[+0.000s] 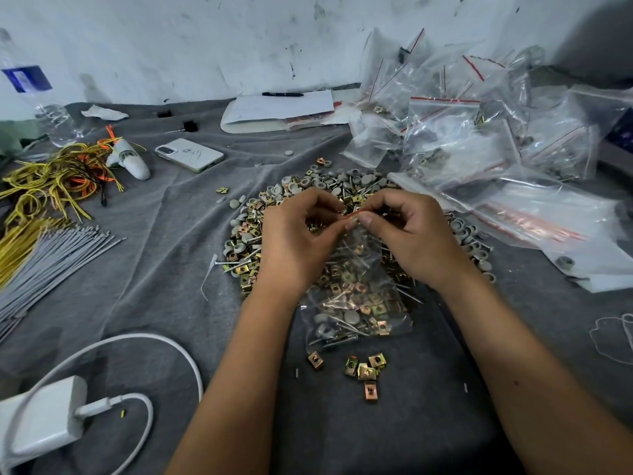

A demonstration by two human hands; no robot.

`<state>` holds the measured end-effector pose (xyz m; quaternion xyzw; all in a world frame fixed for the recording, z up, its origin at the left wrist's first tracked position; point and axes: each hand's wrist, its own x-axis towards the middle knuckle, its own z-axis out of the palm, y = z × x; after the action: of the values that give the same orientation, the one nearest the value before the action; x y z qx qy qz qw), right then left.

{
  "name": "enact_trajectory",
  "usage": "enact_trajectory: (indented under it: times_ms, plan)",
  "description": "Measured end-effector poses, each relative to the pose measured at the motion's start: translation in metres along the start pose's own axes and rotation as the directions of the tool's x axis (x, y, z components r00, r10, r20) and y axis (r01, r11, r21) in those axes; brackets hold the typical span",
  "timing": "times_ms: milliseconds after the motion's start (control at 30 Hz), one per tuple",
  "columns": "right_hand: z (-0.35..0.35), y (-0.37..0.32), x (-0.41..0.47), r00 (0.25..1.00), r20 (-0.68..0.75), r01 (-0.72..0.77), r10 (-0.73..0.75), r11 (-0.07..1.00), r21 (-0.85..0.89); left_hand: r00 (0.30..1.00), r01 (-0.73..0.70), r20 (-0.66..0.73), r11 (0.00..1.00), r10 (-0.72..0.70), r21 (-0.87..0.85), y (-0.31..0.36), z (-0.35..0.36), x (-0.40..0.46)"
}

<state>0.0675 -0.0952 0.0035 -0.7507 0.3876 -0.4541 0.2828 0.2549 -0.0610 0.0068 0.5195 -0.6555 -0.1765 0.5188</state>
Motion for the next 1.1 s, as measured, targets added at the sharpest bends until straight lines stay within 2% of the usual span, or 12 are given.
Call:
enact_trajectory:
  times_ms: [167,300,400,500,633,867,933,1100]
  plan:
    - [-0.0049,0.0034,0.0019,0.997,-0.038,-0.059,0.061,0.996,0.067,0.998,0.052,-0.020,0.997,-0.053,-0.056,-0.0010,-0.0006,0.0010]
    - [-0.0033,0.0029,0.0007,0.997,0.008,-0.073,0.072,0.992,0.106,0.998,0.064,-0.013,0.993,-0.066,-0.104,-0.0014,-0.0020,0.0019]
    - [-0.0028,0.0020,0.0008,0.998,0.053,-0.036,0.031,0.994,0.102,0.997,0.071,0.024,0.989,-0.069,-0.128,-0.0007,-0.0020,0.0011]
    - [-0.0035,0.0014,0.0003,0.999,0.030,-0.023,0.019,0.989,0.149,0.992,0.112,0.064,0.987,-0.106,-0.113,-0.0004,-0.0013,0.0007]
    - [-0.0031,0.0030,-0.0003,0.997,0.078,-0.014,0.007,0.995,0.095,0.987,0.058,0.155,0.996,-0.046,-0.068,-0.0009,-0.0004,0.0001]
    - [0.0005,0.0058,0.0000,0.994,0.091,-0.064,0.059,0.996,0.056,0.993,0.046,0.111,0.999,-0.044,-0.014,-0.0025,0.0003,0.0012]
    - [0.0005,0.0073,0.0010,0.996,0.047,-0.075,0.073,0.997,0.035,0.994,0.077,0.081,0.997,-0.075,-0.014,-0.0027,0.0017,0.0011]
    - [-0.0020,0.0104,0.0019,0.991,-0.020,-0.126,0.129,0.987,0.103,0.977,0.209,0.046,0.977,-0.208,-0.032,-0.0066,0.0008,0.0036]
